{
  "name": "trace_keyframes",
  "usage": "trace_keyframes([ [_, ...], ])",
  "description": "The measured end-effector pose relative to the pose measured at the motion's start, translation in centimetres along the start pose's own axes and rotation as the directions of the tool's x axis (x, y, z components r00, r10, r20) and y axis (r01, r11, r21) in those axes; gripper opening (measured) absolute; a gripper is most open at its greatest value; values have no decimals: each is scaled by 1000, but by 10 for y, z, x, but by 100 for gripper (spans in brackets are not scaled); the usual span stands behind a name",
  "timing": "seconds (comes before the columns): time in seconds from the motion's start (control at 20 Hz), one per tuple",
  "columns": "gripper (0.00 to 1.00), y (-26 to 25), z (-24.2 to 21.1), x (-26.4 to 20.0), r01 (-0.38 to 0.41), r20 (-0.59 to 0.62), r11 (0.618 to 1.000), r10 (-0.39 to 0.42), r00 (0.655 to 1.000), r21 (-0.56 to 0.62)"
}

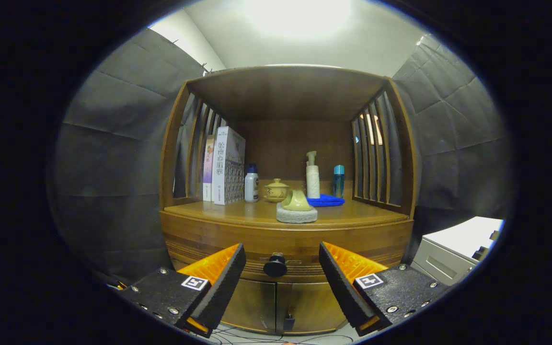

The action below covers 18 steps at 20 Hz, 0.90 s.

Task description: Pull open the drawer, take out the items inside it, and place them on the countertop above the cabinet.

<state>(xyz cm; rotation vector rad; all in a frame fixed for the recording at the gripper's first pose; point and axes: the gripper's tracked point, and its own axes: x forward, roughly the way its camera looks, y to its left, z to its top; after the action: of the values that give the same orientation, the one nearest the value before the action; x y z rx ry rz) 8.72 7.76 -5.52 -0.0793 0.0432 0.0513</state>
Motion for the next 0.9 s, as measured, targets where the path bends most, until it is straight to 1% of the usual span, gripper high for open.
trace_keyframes([
  [0.2,96,-15,26,-24,21,-1,1000,-21,1000,1],
  [0.35,96,-23,48,-44,33,31,999,-34,999,13],
  [0.5,96,-28,69,-63,39,60,999,-39,997,2],
  [0.7,96,-34,82,-83,41,57,999,-42,997,27],
  [0.9,95,-42,88,-92,44,55,998,-47,997,51],
])
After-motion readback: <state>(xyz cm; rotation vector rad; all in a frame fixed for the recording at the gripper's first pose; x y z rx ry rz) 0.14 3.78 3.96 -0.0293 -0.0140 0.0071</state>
